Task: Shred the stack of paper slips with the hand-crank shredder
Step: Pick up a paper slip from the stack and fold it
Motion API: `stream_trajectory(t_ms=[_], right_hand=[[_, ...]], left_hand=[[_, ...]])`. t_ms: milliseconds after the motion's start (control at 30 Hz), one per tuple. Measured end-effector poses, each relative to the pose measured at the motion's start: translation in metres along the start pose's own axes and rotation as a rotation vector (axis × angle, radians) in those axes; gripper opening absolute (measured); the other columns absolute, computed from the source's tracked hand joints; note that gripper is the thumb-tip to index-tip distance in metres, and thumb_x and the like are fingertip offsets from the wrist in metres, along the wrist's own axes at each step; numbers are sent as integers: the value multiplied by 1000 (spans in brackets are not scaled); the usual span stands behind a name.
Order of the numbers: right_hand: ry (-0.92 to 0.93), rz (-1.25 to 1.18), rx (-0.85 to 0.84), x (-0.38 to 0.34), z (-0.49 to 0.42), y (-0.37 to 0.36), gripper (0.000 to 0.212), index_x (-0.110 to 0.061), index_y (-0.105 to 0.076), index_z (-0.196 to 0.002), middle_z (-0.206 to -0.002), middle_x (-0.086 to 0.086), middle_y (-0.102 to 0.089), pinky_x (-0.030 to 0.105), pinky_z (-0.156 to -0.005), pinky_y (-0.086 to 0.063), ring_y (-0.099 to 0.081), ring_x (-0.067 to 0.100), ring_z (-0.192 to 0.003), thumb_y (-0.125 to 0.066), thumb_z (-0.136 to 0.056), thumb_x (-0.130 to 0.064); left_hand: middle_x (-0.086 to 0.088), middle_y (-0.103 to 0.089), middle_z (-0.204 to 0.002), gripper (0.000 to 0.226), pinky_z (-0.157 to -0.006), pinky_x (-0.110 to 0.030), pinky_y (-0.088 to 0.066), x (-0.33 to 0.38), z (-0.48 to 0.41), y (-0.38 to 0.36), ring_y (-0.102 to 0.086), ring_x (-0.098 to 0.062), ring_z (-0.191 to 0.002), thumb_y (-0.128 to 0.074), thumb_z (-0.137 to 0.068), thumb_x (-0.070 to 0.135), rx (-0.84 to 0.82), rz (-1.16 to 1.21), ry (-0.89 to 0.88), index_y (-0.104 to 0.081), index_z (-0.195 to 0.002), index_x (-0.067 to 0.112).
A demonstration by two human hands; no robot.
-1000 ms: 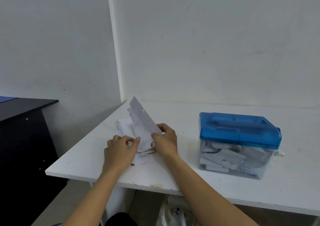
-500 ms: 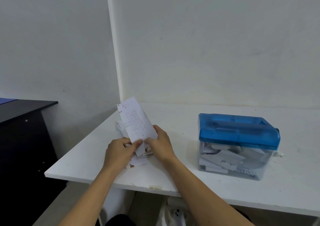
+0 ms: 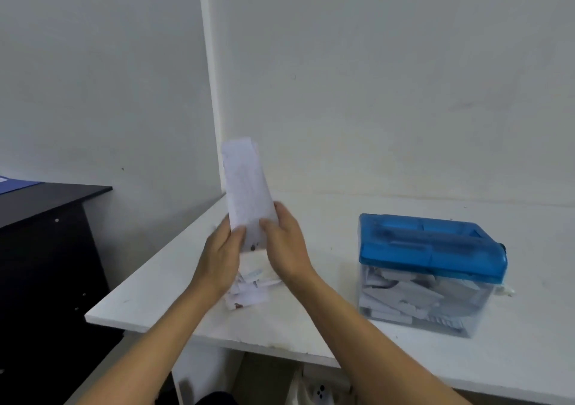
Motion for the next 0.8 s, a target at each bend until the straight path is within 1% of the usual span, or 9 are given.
stream_trajectory(t_ms=[33,100,200,300,400,467,567,667,800], right_hand=[[12,-30,8,-14,-3,1,25,-14,-58,-114,-107,2,-66,37,-69,-59,-66,21,-95,-43,-95,-7],[49,-83,9,-39,-6,5,27,-13,-55,-120,-112,3,-64,25,-58,-55,-65,18,-93,-43,-96,-7],[93,-72,50,-68,-9,19,30,-15,-51,-127,-117,1,-62,17,-61,-54,-63,12,-97,-44,-97,-10],[78,-86,102,-85,-9,42,25,-20,-53,-120,-111,-7,-65,20,-68,-54,-64,10,-99,-44,-97,-14],[59,-81,122,-103,-8,81,24,-15,-58,-115,-109,0,-68,15,-59,-51,-66,12,-91,-40,-99,-15],[75,48,103,-112,-6,108,26,-10,-62,-113,-104,5,-70,14,-56,-49,-65,10,-80,-41,-99,-12],[103,348,38,-118,-1,150,24,-16,-65,-113,-97,-3,-71,12,-58,-49,-67,2,-75,-52,-94,-10],[59,596,42,-110,1,189,29,-28,-63,-114,-100,-11,-69,18,-68,-51,-65,7,-84,-60,-91,-11],[-41,724,-1,-87,6,215,37,-29,-64,-123,-110,-7,-70,30,-82,-59,-67,14,-89,-65,-89,-13]], left_hand=[[23,-63,-121,28,-93,-22,-49,15,-4,-3,-60,7,-109,-39,-109,32,10,40,-21,-52,-129,45],[19,-61,-120,24,-82,-15,-52,44,-12,-11,-60,12,-100,-34,-110,34,18,102,-60,-51,-125,42],[9,-63,-114,19,-73,-16,-55,78,-22,-28,-64,3,-95,-32,-110,33,43,177,-106,-51,-106,38],[4,-60,-124,21,-69,-11,-51,104,-26,-51,-61,-2,-102,-31,-110,31,51,191,-164,-48,-119,21],[-5,-56,-130,28,-67,-10,-49,126,-32,-79,-59,-12,-103,-30,-110,30,28,146,-231,-42,-121,8],[-6,-54,-126,23,-66,-14,-50,137,-32,-96,-57,-13,-100,-30,-110,30,-2,120,-260,-40,-117,10],[-7,-52,-106,19,-60,-13,-47,145,-31,-119,-53,-12,-84,-35,-109,29,-50,30,-251,-40,-105,11],[0,-56,-116,12,-62,-6,-46,140,-27,-142,-56,-9,-91,-40,-108,27,-156,-33,-220,-46,-113,19],[5,-60,-130,22,-67,-3,-47,125,-19,-162,-59,-11,-105,-45,-107,27,-224,-42,-167,-50,-129,25]])
Point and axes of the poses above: each hand's wrist, its own z-axis away from the middle knuckle, its own y-axis out of the back of the hand, x = y × z, the point moved 3 cm from there along -z, towards the middle knuckle
